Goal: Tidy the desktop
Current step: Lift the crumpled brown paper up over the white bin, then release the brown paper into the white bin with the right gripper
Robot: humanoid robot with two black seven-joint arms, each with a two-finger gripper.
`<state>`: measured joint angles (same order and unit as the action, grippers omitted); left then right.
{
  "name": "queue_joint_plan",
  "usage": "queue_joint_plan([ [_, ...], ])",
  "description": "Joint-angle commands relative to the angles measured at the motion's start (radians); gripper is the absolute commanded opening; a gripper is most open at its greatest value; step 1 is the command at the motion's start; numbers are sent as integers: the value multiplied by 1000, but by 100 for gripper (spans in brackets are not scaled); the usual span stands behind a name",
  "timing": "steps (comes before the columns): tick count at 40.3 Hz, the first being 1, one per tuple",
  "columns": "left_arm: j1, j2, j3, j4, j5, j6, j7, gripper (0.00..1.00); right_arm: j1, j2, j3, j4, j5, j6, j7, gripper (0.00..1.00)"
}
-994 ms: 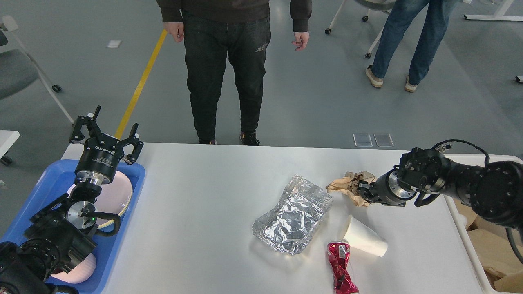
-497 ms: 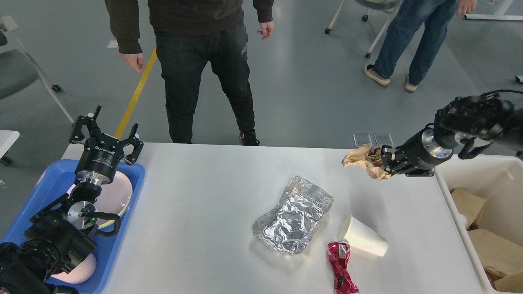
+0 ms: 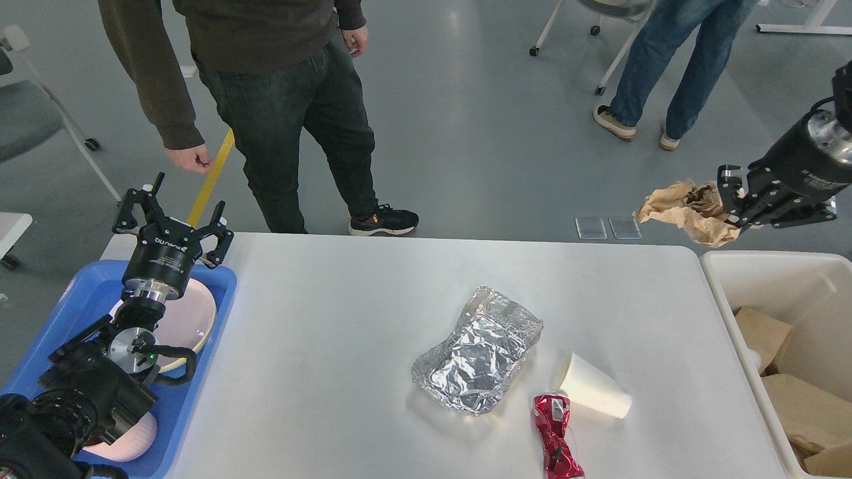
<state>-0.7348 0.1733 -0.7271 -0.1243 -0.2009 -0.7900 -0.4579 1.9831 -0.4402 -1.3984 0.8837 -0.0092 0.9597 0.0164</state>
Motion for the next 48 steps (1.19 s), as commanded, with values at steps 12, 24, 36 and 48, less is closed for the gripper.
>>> queue_joint_plan([
  [12,0,0,0,0,0,0,-1,96,79,-9,-70,-12,-9,0,-3,0],
  [24,0,0,0,0,0,0,1,96,75,-44,-226,-112,-123,0,-9,0],
  [36,0,0,0,0,0,0,1,96,-32,-153,-284,-143,-204,0,-15,0],
  [48,0,0,0,0,0,0,1,96,-424,-232,-271,-337,-181,-260,-13,0],
])
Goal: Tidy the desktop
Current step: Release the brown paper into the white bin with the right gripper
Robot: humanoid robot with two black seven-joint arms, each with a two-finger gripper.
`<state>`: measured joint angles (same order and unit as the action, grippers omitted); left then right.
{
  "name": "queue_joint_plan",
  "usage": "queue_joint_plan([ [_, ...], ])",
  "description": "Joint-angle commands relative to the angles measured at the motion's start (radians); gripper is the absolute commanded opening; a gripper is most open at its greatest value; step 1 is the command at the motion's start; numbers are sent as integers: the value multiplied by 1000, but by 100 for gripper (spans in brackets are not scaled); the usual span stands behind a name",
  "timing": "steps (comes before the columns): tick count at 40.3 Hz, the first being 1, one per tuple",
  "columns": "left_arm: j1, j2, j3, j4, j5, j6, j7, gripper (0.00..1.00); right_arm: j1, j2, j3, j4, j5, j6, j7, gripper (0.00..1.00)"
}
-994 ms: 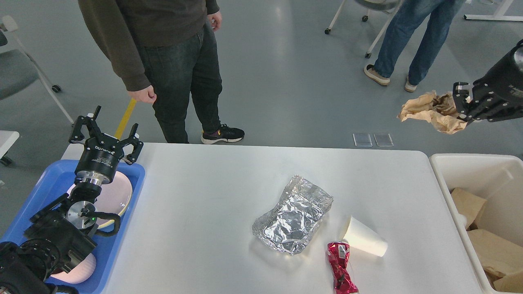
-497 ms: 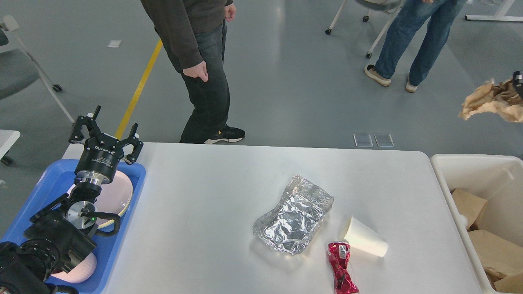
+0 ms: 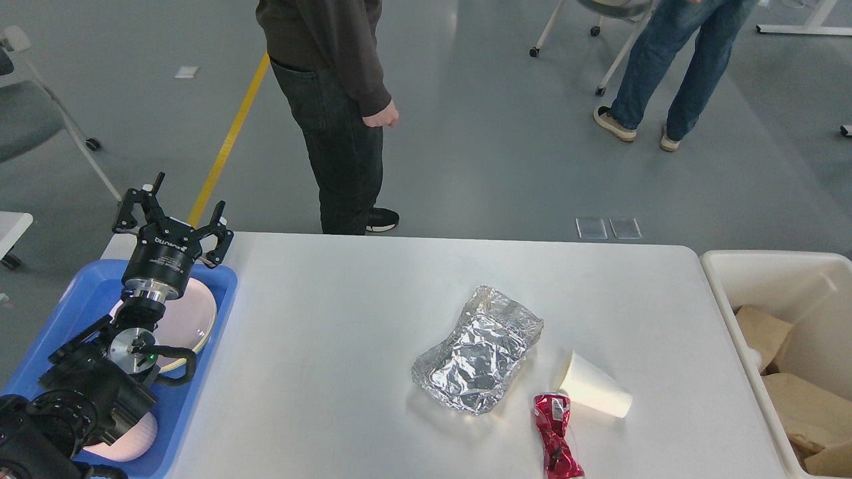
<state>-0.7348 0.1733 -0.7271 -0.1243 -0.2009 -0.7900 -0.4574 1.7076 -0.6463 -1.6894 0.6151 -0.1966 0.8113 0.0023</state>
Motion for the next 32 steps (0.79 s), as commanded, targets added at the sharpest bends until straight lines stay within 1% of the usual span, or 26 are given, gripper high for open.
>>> queue_joint_plan([
  [1,0,0,0,0,0,0,0,96,-170,-32,28,-80,6,-128,1,0],
  [6,-2,0,0,0,0,0,0,96,-279,-39,83,-139,6,-184,1,0],
  [7,0,0,0,0,0,0,0,96,-323,-39,117,-164,8,-199,1,0],
  [13,0,0,0,0,0,0,0,96,-452,-26,239,-228,8,-242,1,0],
  [21,0,0,0,0,0,0,0,96,-537,34,312,-235,6,-253,1,0],
  [32,0,0,0,0,0,0,0,96,-648,85,373,-255,6,-316,1,0],
])
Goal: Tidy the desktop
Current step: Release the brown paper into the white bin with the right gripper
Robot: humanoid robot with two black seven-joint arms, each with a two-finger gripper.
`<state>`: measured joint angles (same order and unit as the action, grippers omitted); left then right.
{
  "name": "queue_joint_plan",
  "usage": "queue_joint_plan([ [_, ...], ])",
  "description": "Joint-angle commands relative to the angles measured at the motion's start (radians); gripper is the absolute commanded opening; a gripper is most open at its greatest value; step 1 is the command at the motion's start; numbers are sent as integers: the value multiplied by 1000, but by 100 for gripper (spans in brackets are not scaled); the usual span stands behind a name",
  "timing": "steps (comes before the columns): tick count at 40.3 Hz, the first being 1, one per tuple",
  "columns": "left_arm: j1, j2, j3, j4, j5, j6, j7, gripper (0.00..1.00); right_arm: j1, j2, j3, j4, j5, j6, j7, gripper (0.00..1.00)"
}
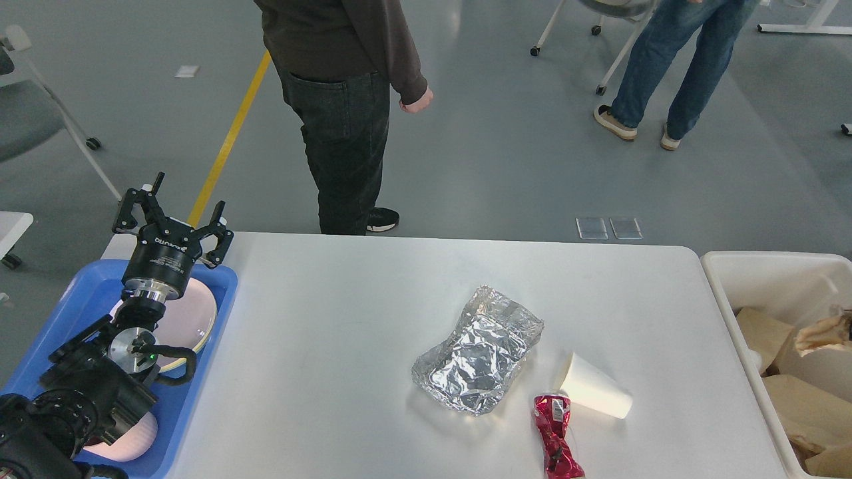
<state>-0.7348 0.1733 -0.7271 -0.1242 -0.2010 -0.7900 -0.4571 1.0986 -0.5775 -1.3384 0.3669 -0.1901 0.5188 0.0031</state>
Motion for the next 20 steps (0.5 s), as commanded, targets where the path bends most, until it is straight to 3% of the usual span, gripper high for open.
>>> queue_joint_plan([
  [1,0,0,0,0,0,0,0,96,-40,18,25,-9,0,-25,0,0],
  [10,0,0,0,0,0,0,0,96,-42,13,33,-19,0,-100,0,0],
  [11,0,0,0,0,0,0,0,96,-42,10,34,-19,1,-120,1,7],
  [12,0,0,0,0,0,0,0,96,-42,8,41,-19,1,-144,1,20],
  [13,0,0,0,0,0,0,0,96,-42,8,50,-20,1,-170,1,36],
  [14,0,0,0,0,0,0,0,96,-43,5,71,-20,4,-218,1,60],
  [15,0,0,0,0,0,0,0,96,-46,5,82,-20,9,-238,1,69],
  [17,0,0,0,0,0,0,0,96,-57,2,96,-26,18,-263,1,77],
  [20,0,0,0,0,0,0,0,96,-74,-22,114,-45,31,-269,1,79],
])
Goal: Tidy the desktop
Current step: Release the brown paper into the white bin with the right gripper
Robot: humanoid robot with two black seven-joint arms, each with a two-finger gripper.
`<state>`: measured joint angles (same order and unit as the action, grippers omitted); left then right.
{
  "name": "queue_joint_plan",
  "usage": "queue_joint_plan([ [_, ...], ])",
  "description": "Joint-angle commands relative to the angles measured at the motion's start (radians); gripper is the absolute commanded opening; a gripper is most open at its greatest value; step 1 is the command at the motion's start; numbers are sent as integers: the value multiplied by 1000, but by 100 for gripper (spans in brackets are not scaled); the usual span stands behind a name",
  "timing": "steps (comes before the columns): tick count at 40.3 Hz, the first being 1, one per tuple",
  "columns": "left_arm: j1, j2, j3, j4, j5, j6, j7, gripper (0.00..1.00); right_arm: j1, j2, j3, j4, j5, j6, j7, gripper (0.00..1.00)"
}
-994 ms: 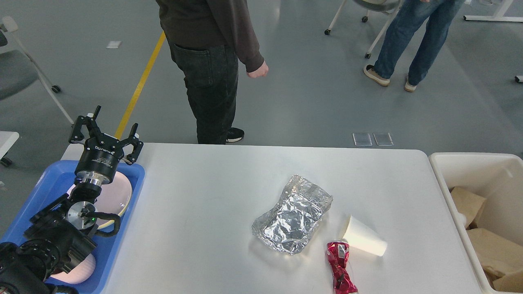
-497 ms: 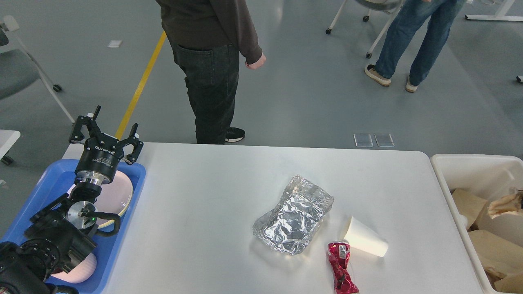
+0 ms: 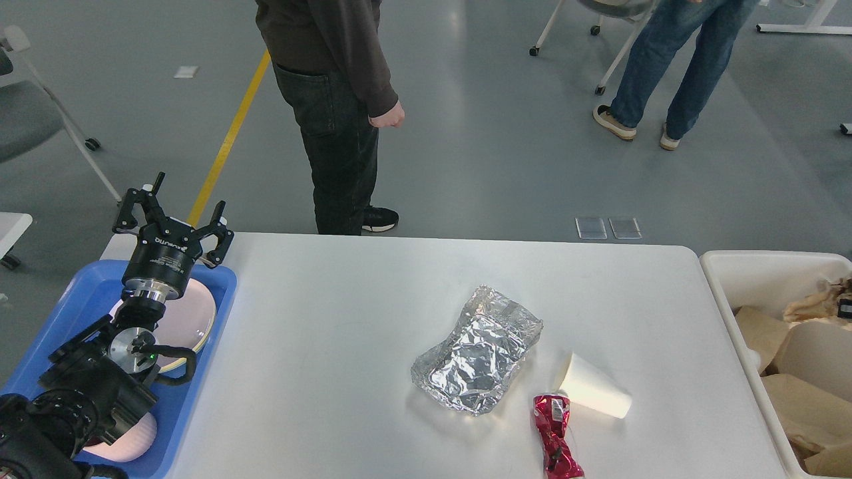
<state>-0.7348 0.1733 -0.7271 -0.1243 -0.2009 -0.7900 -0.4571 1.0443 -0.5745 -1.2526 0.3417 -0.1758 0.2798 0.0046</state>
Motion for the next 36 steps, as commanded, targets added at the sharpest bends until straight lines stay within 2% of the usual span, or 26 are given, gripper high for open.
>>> queue_joint_plan([
  [1,0,0,0,0,0,0,0,96,-20,-30,30,-21,16,-30,0,80],
  [4,0,0,0,0,0,0,0,96,-20,-36,33,-21,16,-30,0,89],
  [8,0,0,0,0,0,0,0,96,-20,-38,33,-21,16,-30,0,90],
  [10,0,0,0,0,0,0,0,96,-7,-38,36,-20,16,-30,0,99],
  [11,0,0,0,0,0,0,0,96,-4,-38,48,-20,16,-30,0,100],
  [16,0,0,0,0,0,0,-2,96,-1,-47,116,-10,18,-25,0,100],
  [24,0,0,0,0,0,0,-2,96,97,-148,156,66,30,35,2,100],
  [29,0,0,0,0,0,0,-2,96,229,-225,154,215,30,102,2,100],
  [32,0,0,0,0,0,0,0,96,402,-289,139,371,32,209,0,100],
  [34,0,0,0,0,0,0,0,96,460,-303,131,413,39,268,0,100],
  [36,0,0,0,0,0,0,0,96,522,-308,121,436,55,378,0,100],
])
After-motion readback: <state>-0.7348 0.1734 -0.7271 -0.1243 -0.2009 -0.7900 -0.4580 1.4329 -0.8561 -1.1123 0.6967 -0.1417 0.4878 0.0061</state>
